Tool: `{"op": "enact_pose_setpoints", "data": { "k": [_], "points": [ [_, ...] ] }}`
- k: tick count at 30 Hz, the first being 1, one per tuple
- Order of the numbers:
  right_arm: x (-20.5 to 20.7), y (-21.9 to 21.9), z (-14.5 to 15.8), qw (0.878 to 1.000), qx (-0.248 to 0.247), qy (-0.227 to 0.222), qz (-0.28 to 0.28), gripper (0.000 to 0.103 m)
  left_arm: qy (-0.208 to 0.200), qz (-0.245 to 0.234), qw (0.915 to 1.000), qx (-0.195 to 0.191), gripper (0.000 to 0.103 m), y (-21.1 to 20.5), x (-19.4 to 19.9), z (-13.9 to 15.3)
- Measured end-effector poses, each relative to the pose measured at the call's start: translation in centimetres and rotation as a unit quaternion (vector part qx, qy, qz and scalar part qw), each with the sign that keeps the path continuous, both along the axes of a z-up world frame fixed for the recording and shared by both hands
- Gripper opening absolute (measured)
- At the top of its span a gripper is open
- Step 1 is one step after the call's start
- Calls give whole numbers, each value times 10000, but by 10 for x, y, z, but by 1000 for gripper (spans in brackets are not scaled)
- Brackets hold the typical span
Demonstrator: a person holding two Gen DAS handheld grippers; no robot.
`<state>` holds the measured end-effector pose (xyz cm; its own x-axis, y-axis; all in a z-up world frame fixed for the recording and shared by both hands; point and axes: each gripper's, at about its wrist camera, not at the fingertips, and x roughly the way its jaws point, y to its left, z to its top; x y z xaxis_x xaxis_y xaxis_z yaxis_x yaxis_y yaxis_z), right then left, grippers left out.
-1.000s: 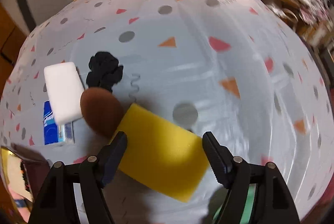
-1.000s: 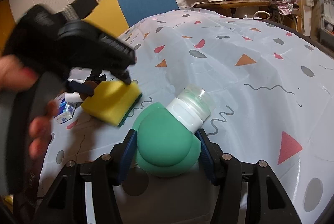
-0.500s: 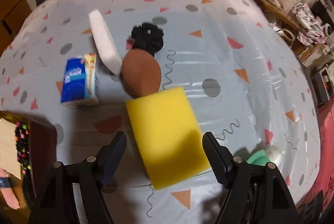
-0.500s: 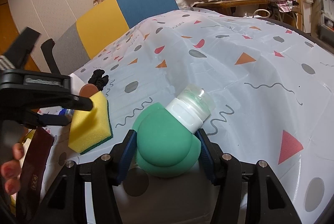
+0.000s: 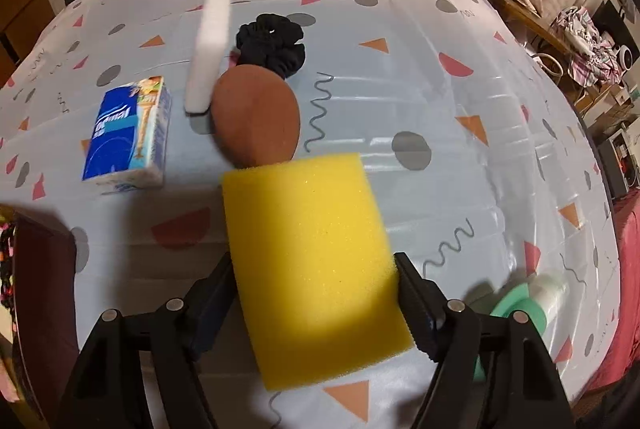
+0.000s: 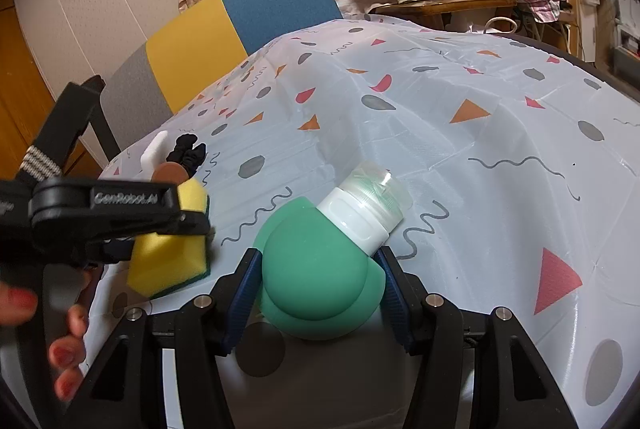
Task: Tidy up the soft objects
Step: 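Grasp the yellow sponge with the left tool and lift it, then carry the yellow sponge into the gold tray and open the left tool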
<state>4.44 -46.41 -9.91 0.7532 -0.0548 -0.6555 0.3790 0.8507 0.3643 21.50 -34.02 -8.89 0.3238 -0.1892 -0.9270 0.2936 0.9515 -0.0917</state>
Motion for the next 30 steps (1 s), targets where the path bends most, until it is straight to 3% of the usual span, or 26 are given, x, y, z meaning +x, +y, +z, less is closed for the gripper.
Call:
{"op": "enact_pose_setpoints", "data": {
  "k": [14,23,30],
  "points": [
    [0,-1,-1,10000,2,0,1,58,-139,-213,9970,-734,74,61,-83,17],
    [2,0,-1,10000,-64,50,-9,58,-808,-667,9902,-923,74,98,-134,58],
    [3,2,-1,9999,-121,95,-11,58,-998,-510,9885,-1018,74,146,-144,77]
  ]
}}
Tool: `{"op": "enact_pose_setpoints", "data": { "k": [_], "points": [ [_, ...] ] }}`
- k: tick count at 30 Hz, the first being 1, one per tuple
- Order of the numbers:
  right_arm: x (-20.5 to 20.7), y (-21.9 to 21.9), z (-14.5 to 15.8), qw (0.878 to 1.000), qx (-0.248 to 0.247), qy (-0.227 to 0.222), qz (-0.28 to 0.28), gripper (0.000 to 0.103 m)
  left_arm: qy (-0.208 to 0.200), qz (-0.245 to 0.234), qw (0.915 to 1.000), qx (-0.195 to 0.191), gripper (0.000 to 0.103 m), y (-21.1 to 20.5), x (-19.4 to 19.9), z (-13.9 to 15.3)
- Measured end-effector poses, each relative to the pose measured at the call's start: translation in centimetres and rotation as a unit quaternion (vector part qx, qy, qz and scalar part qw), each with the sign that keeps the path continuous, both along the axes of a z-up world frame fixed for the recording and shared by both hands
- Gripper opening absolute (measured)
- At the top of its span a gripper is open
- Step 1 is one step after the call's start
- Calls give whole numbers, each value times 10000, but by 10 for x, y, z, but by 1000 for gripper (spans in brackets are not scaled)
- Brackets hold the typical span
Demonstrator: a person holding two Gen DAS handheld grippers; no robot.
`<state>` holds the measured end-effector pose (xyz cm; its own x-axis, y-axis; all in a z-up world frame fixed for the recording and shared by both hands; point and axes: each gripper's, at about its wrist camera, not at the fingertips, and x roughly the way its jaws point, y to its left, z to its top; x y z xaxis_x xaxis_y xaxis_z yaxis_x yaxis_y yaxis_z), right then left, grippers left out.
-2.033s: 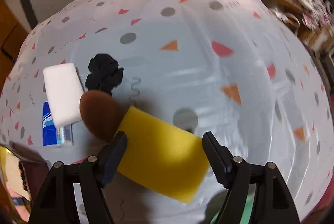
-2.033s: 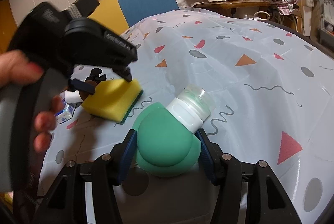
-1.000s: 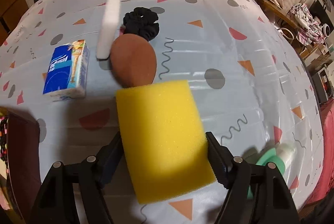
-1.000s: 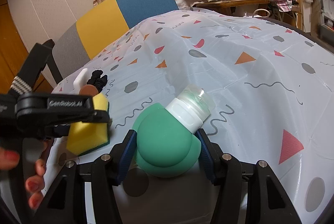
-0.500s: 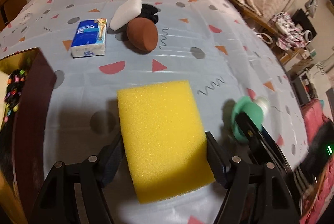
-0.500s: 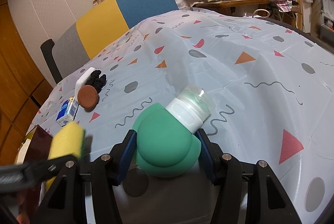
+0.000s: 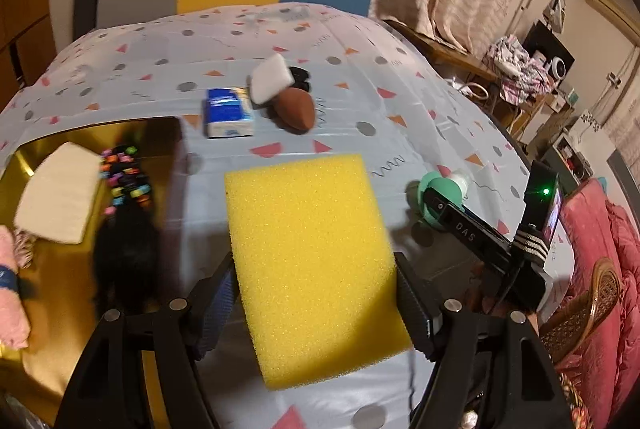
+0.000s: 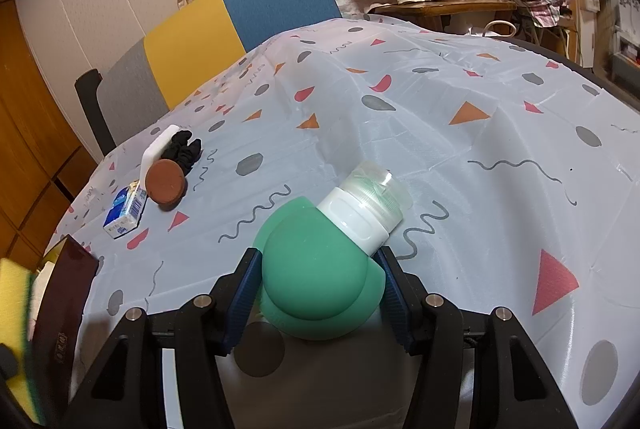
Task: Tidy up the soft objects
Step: 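Carry the yellow sponge into the gold tray and open the left tool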
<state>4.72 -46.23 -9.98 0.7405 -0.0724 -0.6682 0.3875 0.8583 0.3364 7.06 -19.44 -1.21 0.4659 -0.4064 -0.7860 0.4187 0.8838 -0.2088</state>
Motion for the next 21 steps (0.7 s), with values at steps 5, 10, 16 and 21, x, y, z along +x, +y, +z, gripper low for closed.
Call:
{"op": "enact_pose_setpoints", "data": {
  "k": [5,10,16,21],
  "points": [
    [1,2,1,10000,-71,55,-2,58,-4,313,9995,-49,74,42,3,6],
    [1,2,1,10000,-66,58,-4,58,72,620,9980,-63,74,85,9,7],
    [3,3,1,9998,-151,131,3,58,324,932,9949,206,74,134,25,-5],
    [4,6,2,9995,-250,207,14,59,524,1116,9907,583,75,164,38,-23]
  ]
}}
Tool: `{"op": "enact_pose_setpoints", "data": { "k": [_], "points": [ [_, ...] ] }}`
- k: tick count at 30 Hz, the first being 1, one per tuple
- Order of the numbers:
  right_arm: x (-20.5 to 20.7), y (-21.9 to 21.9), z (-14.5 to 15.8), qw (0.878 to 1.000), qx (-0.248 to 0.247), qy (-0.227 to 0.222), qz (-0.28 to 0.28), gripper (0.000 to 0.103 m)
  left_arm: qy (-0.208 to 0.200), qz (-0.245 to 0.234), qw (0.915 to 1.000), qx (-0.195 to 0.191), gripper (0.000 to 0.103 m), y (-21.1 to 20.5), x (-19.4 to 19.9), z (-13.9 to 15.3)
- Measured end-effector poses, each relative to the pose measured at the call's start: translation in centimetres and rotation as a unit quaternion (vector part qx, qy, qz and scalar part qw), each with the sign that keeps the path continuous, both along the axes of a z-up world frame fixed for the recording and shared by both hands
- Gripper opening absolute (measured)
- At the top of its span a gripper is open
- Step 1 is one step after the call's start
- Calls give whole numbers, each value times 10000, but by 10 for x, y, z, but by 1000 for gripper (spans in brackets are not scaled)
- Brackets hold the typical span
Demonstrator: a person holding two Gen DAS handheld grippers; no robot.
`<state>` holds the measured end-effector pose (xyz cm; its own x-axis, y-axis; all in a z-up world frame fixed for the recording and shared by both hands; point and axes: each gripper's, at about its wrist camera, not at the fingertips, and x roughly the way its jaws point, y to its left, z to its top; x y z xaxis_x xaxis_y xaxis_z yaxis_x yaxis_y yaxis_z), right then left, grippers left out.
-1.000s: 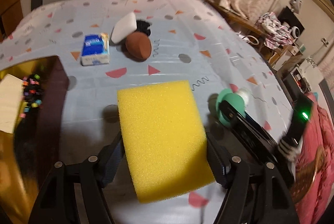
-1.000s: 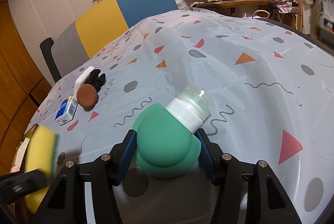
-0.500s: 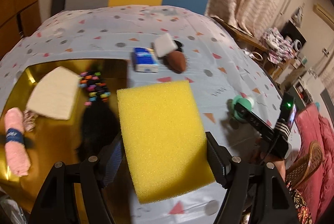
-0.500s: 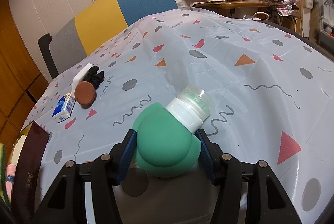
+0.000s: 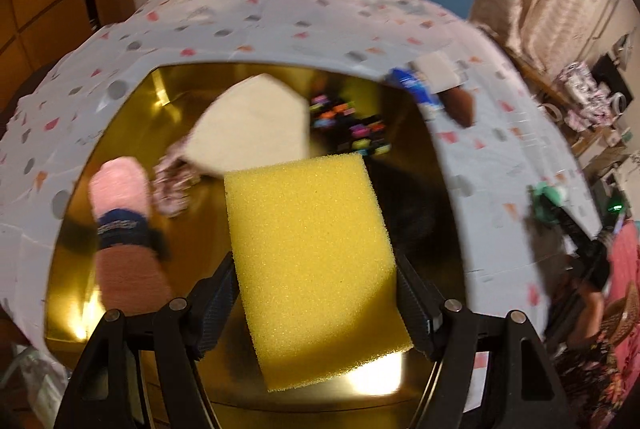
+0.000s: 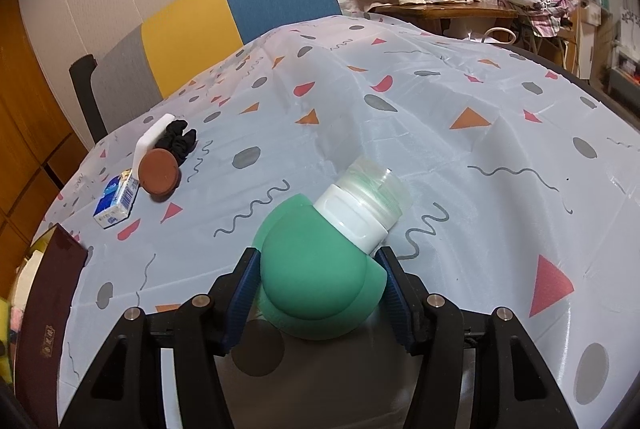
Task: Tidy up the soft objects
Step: 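Carry the yellow sponge into the gold tray and open the left tool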
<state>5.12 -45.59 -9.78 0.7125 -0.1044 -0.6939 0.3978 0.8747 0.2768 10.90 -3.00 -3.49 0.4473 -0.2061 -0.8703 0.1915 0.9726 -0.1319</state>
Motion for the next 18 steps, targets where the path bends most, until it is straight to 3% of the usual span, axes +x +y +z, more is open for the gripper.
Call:
{"op": "enact_pose_setpoints", "data": {
  "k": [7,18],
  "points": [
    [2,2,1,9999,-96,73,0,59,126,231,9996,128,76,29,14,-17],
    [5,8,2,9993,-312,227,-2,59,31,548,9975,-447,81,60,8,-15]
  ]
}}
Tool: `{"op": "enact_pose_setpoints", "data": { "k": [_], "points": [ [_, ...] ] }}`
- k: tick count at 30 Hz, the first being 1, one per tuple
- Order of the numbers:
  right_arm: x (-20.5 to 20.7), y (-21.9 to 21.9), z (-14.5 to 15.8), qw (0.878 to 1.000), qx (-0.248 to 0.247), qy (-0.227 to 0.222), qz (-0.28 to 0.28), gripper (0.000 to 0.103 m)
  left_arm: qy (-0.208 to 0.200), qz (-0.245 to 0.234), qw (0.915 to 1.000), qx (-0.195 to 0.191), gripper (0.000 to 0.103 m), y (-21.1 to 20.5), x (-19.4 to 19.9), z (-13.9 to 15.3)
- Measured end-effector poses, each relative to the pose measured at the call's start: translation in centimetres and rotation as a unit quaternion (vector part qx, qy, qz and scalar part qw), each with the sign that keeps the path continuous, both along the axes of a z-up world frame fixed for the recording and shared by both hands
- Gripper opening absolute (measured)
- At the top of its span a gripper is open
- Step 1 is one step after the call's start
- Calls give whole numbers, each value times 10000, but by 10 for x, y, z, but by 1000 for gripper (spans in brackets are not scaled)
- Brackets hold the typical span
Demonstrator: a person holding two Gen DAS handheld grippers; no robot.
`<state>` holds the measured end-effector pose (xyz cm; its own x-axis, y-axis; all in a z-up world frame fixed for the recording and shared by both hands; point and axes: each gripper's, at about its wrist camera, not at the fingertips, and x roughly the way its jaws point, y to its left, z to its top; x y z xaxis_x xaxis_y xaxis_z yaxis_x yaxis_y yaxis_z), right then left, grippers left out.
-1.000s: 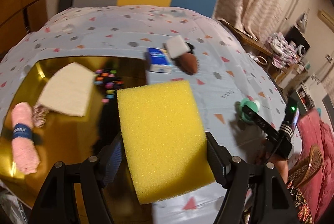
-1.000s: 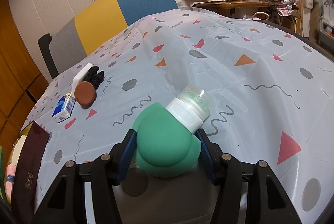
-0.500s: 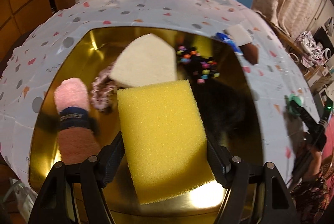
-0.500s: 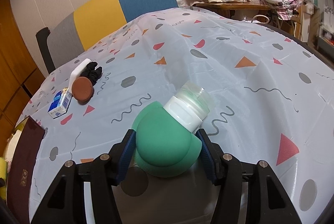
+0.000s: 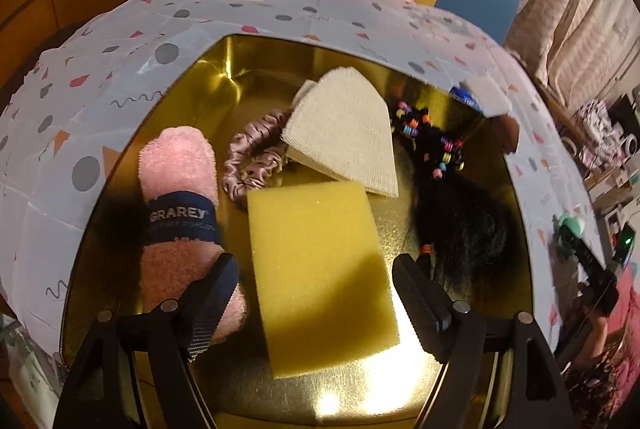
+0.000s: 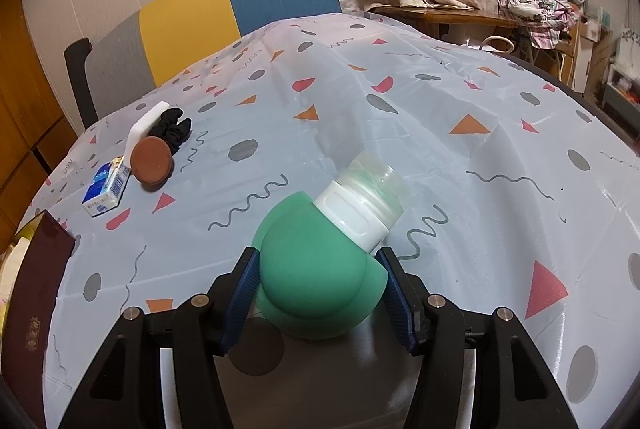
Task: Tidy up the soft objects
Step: 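Carry the yellow sponge into the gold tray and open the left tool, then carry the green dome item into the gold tray and open the right tool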
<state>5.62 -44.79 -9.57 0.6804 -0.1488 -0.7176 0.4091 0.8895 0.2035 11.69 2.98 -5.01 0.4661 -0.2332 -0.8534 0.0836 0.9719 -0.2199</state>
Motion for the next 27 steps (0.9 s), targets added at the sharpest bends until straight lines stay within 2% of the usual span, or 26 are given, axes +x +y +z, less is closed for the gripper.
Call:
{"op": "enact_pose_setpoints", "data": {
  "k": [7,12,16,20,27],
  "points": [
    [2,5,2,9998,-164,111,-6,59,-125,248,9994,-184,79,6,-15,10],
    [2,13,11,9992,-307,246,37,55,-178,77,9998,-85,79,-5,-26,9],
    [-9,17,15,9996,200,147,94,55,-321,-44,9995,-26,79,-12,-33,13],
    [-22,33,20,9982,568,22,174,55,-351,-85,9993,-131,79,-13,-38,13],
    [-33,80,40,9936,880,-215,673,55,-382,-85,9991,-167,79,-14,-43,14]
  ]
}}
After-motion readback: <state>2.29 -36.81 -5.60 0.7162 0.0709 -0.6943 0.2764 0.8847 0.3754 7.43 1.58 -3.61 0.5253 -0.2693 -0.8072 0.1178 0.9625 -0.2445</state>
